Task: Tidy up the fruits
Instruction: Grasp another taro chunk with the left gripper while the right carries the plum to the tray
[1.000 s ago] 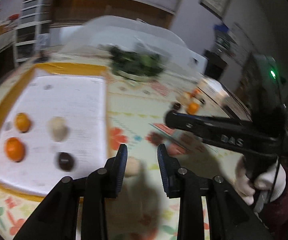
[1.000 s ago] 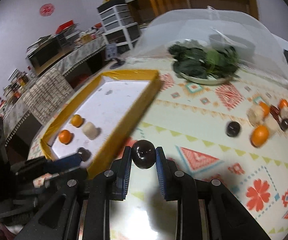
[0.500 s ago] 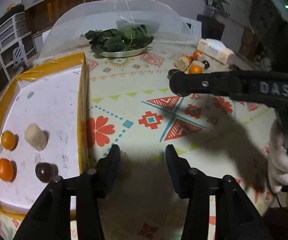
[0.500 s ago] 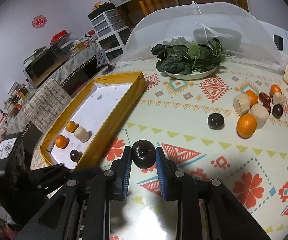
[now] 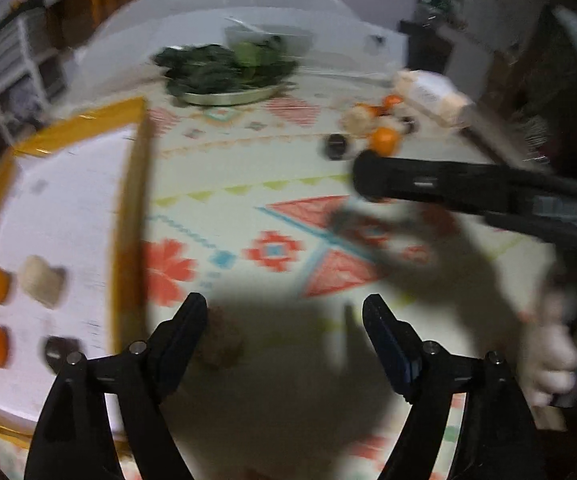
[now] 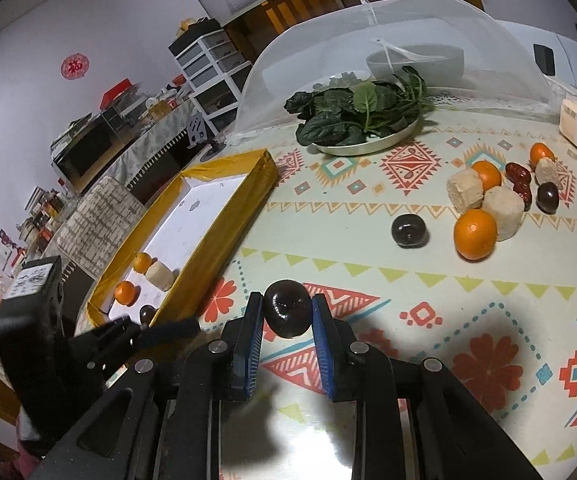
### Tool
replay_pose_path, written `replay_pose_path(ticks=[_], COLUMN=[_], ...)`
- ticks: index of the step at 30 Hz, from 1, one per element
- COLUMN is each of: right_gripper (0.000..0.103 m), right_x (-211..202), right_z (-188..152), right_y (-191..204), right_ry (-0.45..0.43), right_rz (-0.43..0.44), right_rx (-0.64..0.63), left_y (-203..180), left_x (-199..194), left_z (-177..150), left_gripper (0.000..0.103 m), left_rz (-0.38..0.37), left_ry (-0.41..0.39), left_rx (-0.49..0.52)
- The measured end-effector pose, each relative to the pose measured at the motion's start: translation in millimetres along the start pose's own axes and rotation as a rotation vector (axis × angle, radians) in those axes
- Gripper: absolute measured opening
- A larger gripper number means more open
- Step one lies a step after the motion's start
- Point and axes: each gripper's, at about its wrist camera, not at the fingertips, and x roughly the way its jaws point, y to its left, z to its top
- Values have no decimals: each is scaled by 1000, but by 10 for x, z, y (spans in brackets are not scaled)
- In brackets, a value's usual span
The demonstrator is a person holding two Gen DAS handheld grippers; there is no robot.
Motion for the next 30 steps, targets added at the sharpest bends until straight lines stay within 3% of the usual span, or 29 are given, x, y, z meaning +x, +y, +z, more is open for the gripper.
replay_pose_path(ticks=[2, 3, 7, 10, 16, 19, 22, 30], right_gripper=[26, 26, 26, 26, 26, 26, 26, 26], right_x=[-14, -18, -55, -35, -34, -70, -92, -32], right_z=[7, 12, 12, 4, -23, -21, -13, 60], right_y=[-59, -86, -190, -229, -174, -141, -97, 196], right_ry=[-5, -8, -21, -19, -14, -16, -17, -1], right_rz=[7, 8, 14, 26, 38, 35, 29, 3], right_rx=[15, 21, 38, 50, 34, 20, 9, -55], left_y=[-53, -91, -73, -31, -108, -116, -28, 125], left_x=[-70, -172, -430, -303, 40, 121, 68, -261], left_z=[-29, -51, -61, -78, -120, -113, -100, -178], left_gripper=[77, 77, 77, 77, 77, 59, 29, 29], left_rz=[-101, -117, -51, 54, 149, 219, 272, 179], left_ry=[8, -13, -68, -22, 36, 38, 16, -89], left_rx=[-13, 0, 37, 46, 90, 112, 86, -6])
